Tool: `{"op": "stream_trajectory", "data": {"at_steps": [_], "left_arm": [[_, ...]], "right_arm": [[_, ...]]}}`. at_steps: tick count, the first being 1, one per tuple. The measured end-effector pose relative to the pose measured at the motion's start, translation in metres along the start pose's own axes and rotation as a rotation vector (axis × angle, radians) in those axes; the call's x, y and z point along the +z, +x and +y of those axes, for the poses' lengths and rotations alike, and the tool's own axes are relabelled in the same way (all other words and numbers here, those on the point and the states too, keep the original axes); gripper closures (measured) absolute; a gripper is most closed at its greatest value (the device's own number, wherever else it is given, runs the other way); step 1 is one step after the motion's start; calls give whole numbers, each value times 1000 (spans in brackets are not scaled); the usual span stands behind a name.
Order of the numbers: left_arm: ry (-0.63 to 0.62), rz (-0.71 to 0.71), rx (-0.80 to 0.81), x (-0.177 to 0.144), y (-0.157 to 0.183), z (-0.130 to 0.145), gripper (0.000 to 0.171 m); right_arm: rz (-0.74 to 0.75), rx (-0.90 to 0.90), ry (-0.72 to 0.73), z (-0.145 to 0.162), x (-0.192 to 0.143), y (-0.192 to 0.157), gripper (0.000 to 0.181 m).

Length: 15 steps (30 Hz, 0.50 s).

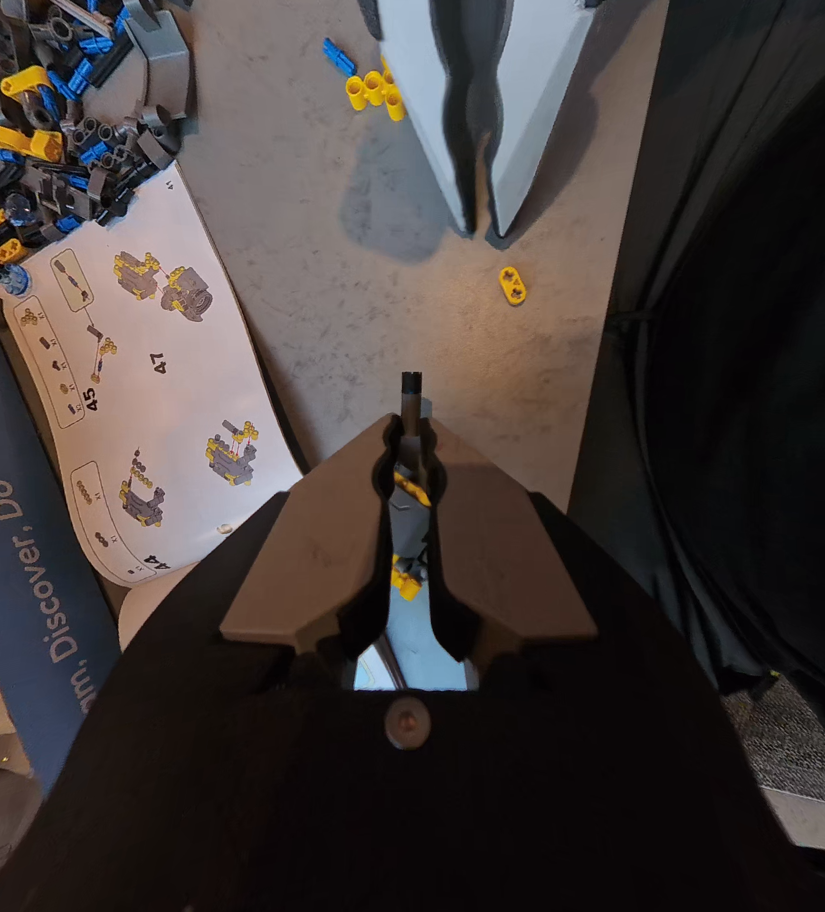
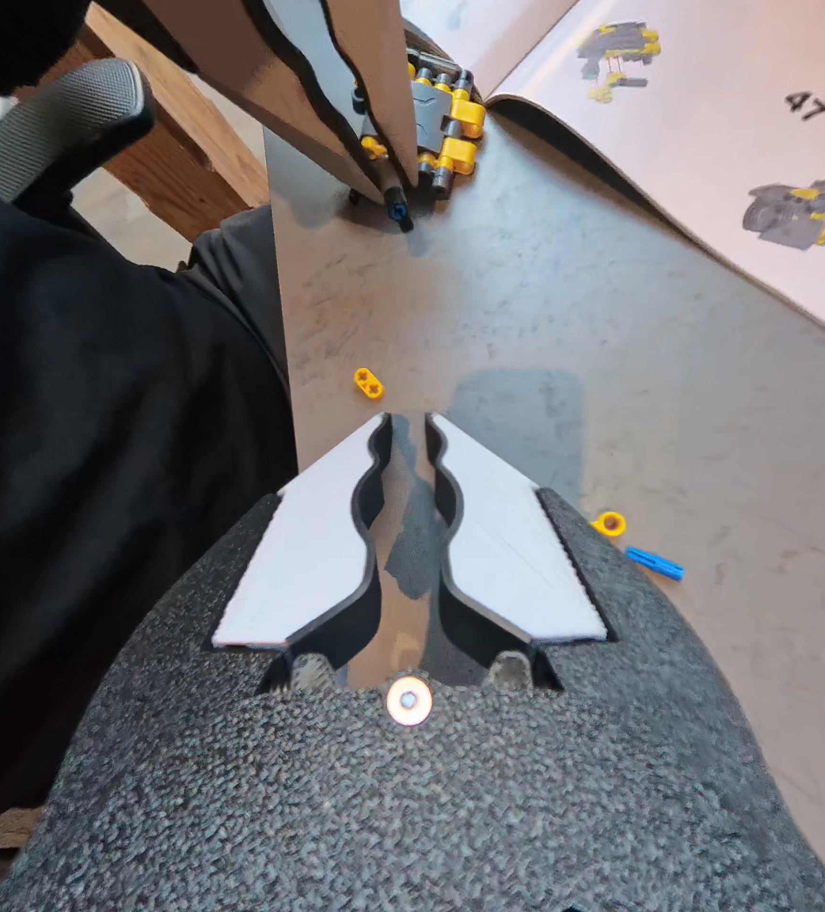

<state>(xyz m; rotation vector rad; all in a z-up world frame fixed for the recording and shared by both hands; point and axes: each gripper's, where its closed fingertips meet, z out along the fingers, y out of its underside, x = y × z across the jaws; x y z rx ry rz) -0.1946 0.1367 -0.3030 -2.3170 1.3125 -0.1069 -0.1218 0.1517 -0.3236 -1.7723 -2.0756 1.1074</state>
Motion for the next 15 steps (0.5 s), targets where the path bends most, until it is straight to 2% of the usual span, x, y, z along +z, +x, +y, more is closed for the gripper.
{"op": "stream_trajectory", "data": {"at_steps": [1,6,9,12,15], "left_arm": [[1,3,1,1,1,0,167],[15,27,-2,3,11,-4,167],[19,48,-6,6,19,-8,167],[6,53,4,9,25,-13,167],[18,56,-16,9,32,-23,167]], "right_arm": [[9,-29,1,-2,0,-1,162],[56,-207,-5,-3,5,-15,161],[80,-207,33,-10,1,-10,164],[57,-216,122,-30,-6,-12,165],[35,-255,142,-41,-6,-19,167]]}}
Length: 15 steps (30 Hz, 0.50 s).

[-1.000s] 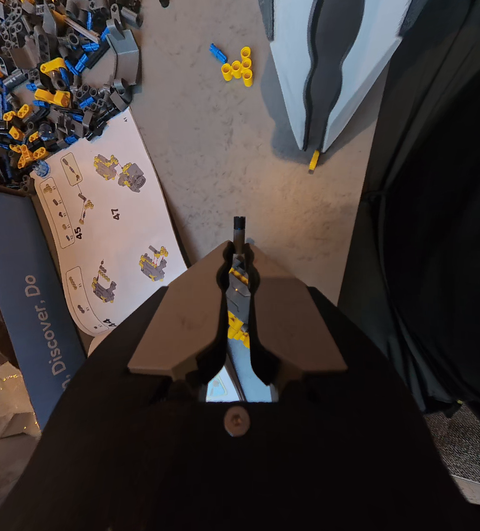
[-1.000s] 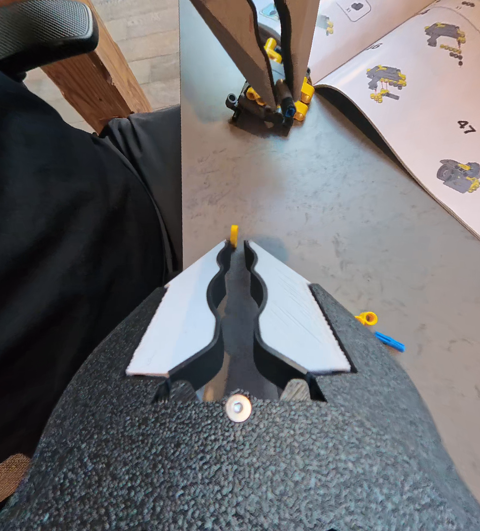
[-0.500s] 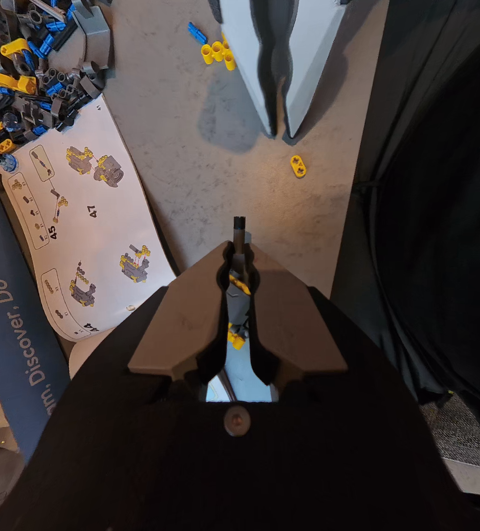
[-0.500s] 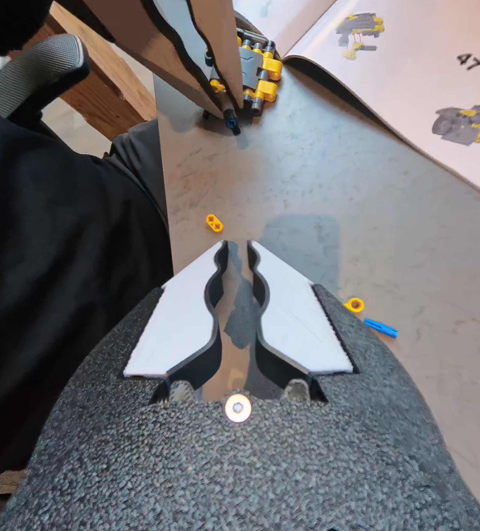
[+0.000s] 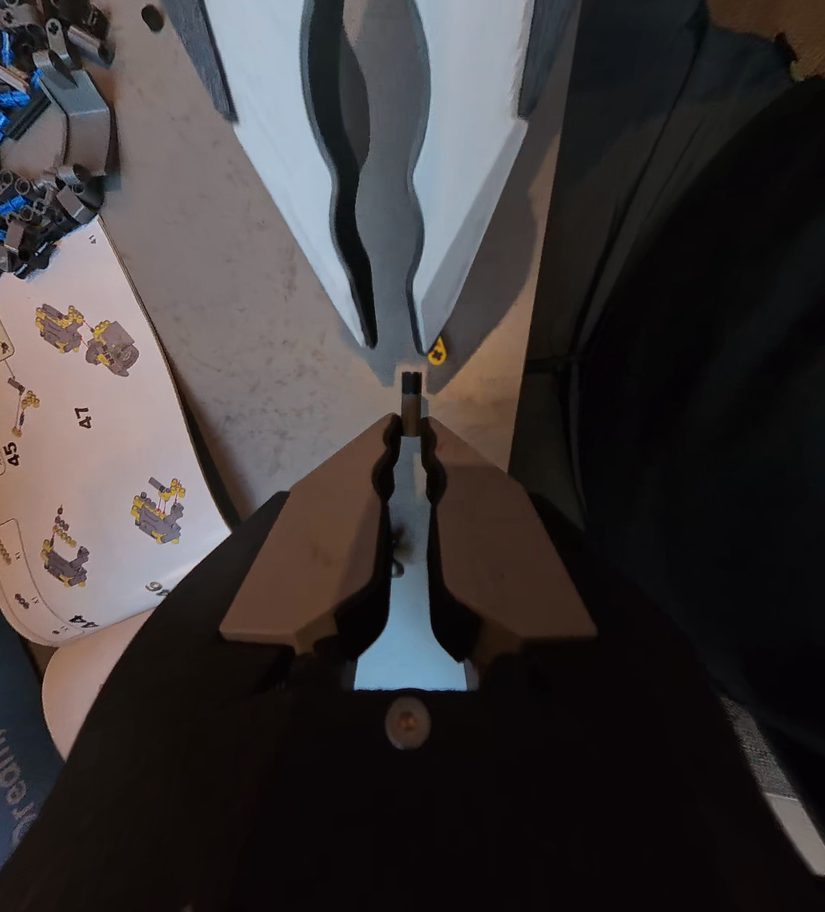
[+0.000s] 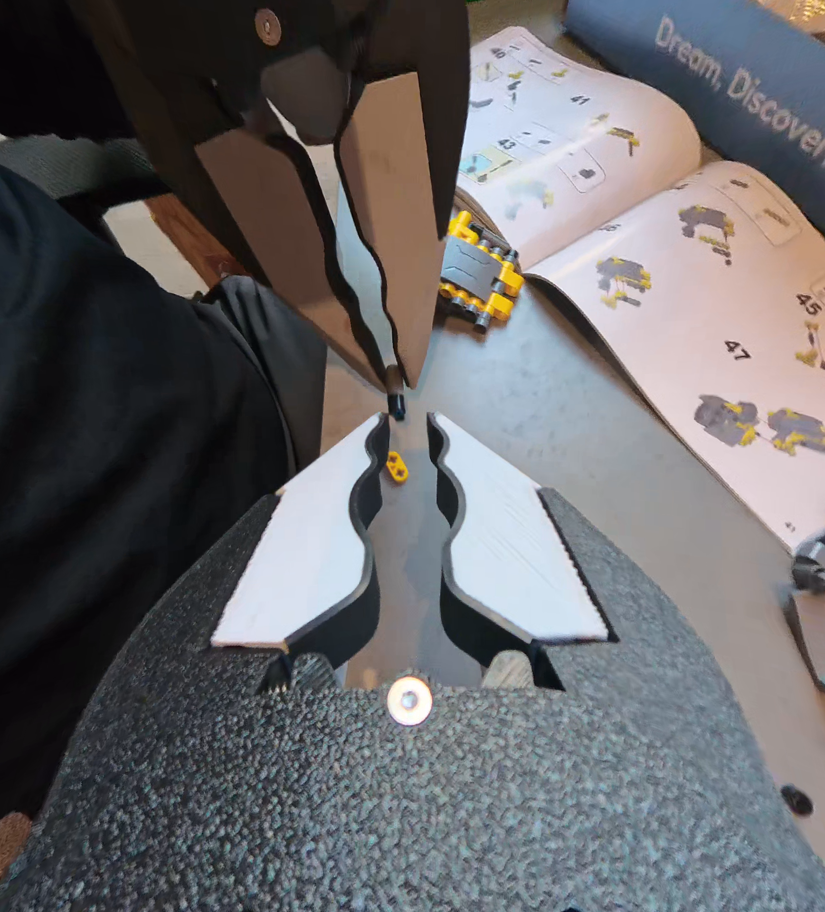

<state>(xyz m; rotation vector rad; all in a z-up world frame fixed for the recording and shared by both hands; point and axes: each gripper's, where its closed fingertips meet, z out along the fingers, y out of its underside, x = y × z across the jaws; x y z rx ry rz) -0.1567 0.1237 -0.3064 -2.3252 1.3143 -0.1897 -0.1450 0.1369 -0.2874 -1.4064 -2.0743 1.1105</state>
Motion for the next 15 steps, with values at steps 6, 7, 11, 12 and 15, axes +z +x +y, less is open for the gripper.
{"op": "stream_trajectory", "data": {"at_steps": [6,7,11,12,15], "left_arm": [[-8,-23,-64,4,5,-3,167],[-3,-15,-78,5,6,-4,167],[45,12,-145,7,10,-10,167],[57,15,-158,7,11,-12,167],[81,18,-184,11,11,-13,166]], "right_arm": [[-48,-47,-61,6,10,-8,176],[-52,-49,-73,7,10,-8,176],[-87,-49,-127,17,11,-10,177],[-100,-44,-130,19,10,-11,177],[-129,-20,-132,21,8,-10,177]]}}
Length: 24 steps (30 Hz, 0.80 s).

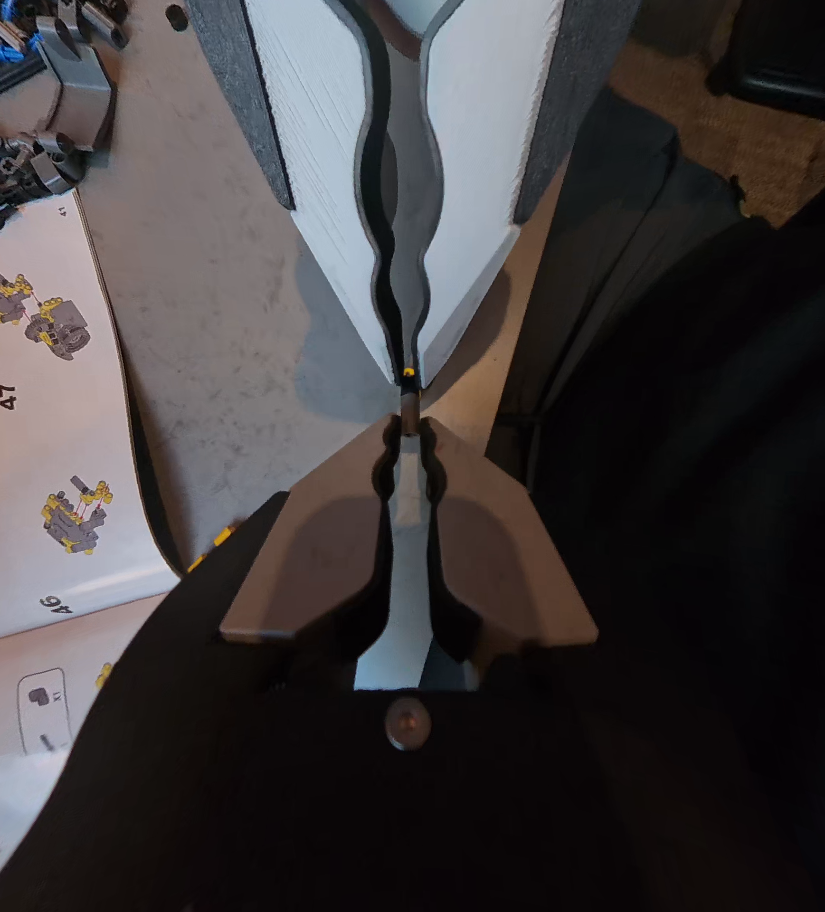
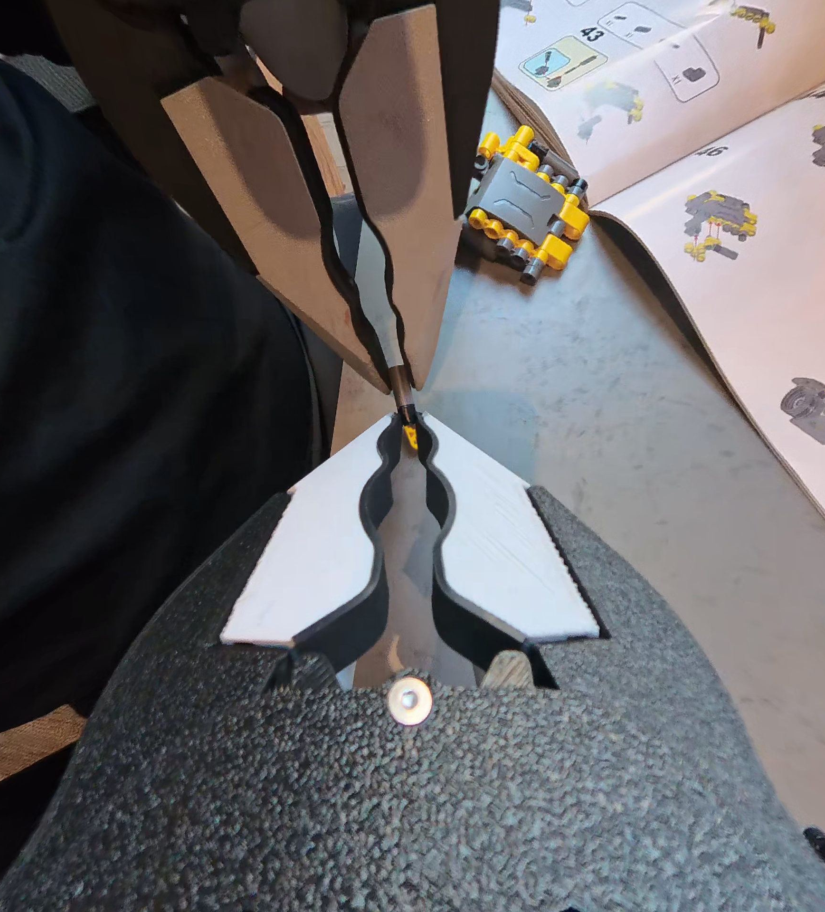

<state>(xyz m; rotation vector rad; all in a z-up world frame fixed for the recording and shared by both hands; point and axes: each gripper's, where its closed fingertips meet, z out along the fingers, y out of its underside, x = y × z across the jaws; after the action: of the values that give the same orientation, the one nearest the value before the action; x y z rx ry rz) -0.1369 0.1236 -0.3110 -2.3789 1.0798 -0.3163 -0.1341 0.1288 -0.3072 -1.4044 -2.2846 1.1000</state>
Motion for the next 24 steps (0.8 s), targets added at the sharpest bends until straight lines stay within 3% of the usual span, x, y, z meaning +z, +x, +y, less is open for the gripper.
{"op": "stream_trajectory", "data": {"at_steps": [24], "left_arm": [[25,30,-52,6,-1,3,167]], "right_arm": [[21,-59,-65,3,3,3,177]]}}
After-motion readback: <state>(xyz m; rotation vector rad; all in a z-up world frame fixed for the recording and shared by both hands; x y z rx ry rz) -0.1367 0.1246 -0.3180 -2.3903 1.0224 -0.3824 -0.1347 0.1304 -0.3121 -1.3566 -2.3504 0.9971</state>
